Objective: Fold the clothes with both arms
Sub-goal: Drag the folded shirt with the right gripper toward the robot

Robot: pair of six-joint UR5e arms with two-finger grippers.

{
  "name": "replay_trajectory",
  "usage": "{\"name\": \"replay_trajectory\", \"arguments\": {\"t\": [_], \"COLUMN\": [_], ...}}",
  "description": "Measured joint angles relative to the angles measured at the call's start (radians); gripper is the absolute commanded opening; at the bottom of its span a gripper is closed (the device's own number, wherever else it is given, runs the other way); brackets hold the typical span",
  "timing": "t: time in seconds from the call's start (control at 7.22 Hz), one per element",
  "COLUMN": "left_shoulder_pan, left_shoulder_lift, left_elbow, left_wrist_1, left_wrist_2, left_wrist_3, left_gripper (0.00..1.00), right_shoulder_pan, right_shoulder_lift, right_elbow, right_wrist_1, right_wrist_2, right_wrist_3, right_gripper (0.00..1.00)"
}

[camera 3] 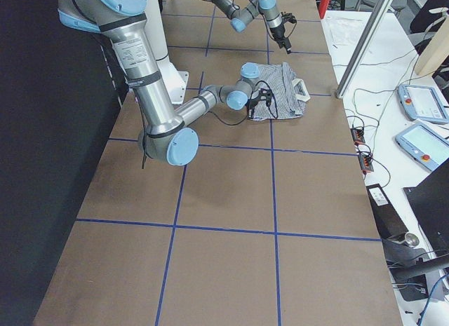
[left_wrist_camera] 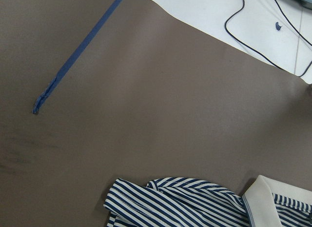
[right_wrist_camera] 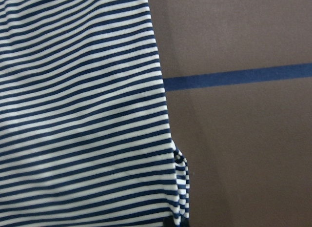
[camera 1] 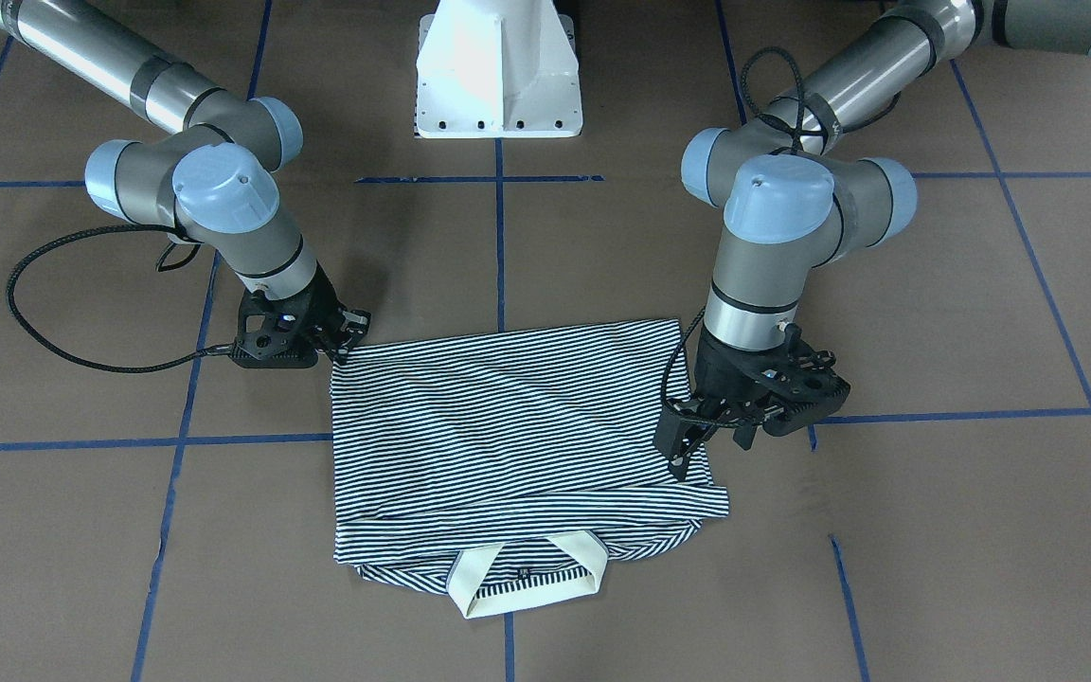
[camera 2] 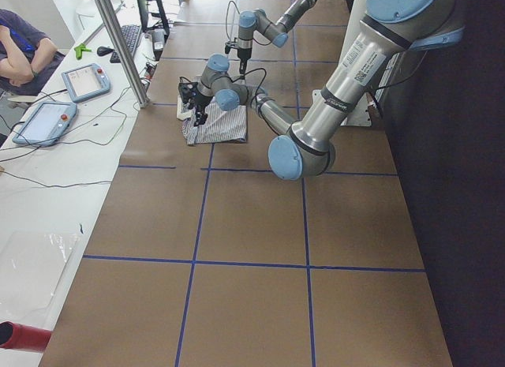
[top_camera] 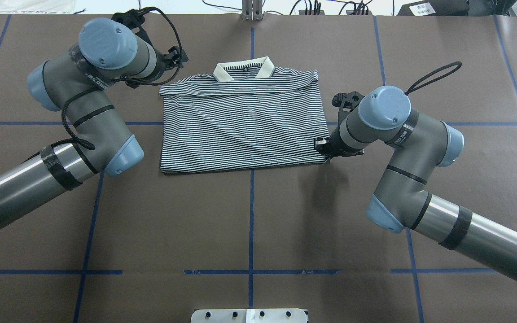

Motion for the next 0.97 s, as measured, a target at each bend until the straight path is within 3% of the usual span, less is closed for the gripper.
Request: {"name": "replay_trajectory", "arguments": {"t": [0.42,0.69,0.97], "left_shoulder_pan": [0.000,0.003,0.018], "left_shoulder_lift": [0.000,0.014,0.048], "left_elbow": [-0.017,-0.041,-0.098], "left_wrist_1": [0.012,0.013,0.019], "left_wrist_2": [0.000,0.000,0.001], "left_wrist_3": [0.000,-0.002,-0.003], "left_gripper": [1.00,1.00,1.00], "right_shoulder_pan": [-0.108,-0.248,-0.378], "right_shoulder_lift": [-0.147,-0.286,-0.408], "right_elbow": [0.328,0.455,0.521], "right_wrist_1": [-0.278,-0.321,-0.326], "right_wrist_2": [0.001,-0.008,-0.009], "right_wrist_3": [0.031,0.116,0.171], "right_gripper": [0.00,0.00,0.00]}}
